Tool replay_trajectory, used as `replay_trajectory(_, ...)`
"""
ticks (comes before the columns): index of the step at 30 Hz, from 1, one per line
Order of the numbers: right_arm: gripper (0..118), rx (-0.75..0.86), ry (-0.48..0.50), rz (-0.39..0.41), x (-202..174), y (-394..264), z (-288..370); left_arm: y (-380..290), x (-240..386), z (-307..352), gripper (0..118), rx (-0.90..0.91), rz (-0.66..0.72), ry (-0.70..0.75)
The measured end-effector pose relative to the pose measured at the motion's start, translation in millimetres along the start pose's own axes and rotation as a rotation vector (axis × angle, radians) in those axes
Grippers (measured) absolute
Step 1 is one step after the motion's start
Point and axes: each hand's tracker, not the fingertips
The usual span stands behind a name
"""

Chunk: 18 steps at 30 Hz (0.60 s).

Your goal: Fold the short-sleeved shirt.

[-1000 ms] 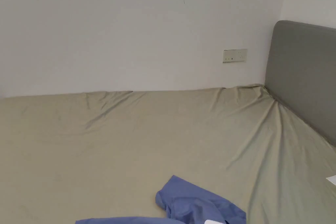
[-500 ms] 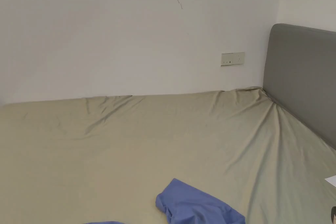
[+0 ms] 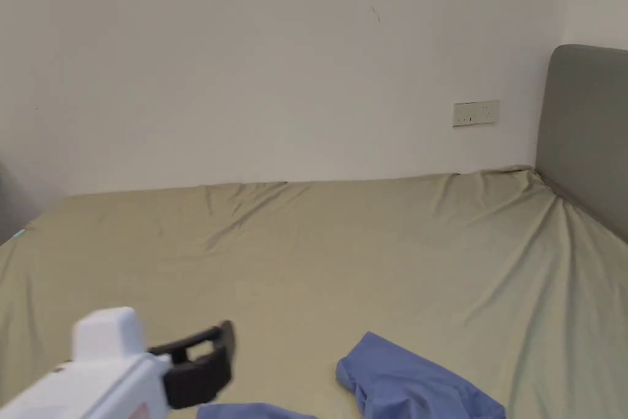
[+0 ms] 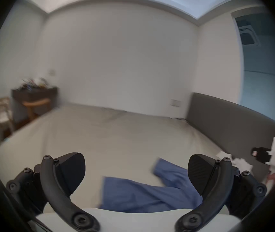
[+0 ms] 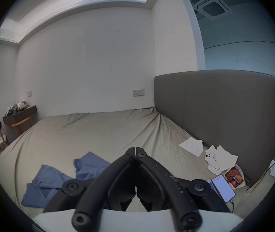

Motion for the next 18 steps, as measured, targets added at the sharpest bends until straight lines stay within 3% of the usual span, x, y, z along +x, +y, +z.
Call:
replay_trajectory(4,1,0.017,0.029,-0.012,-17.5,9.3,-2.1,9.4,-47.8,23.1,115,0.021,0.025,0.123)
replay_trajectory(6,1,0.031,0.045,-0.003,-24.9,14.0,-0.3,11.3,-64.1,41.4,77,0.082,0.097,0.135)
replay_trajectory(7,1,0.038,0.048,0.0,-28.1,16.1,0.8,11.8,-69.2,49.4,45,0.109,0.118,0.116)
replay_trajectory(8,1,0.045,0.051,0.001,-31.2,18.1,2.1,13.3,-68.8,54.8,3,0.126,0.118,0.111)
replay_trajectory(12,1,0.059,0.073,0.001,-39.5,22.3,5.8,13.0,-67.7,58.5,0,0.101,0.045,0.128)
replay_trajectory(18,1,0.048,0.08,0.023,-43.1,18.1,5.6,-4.1,-75.3,33.3,0,-0.05,0.156,0.044)
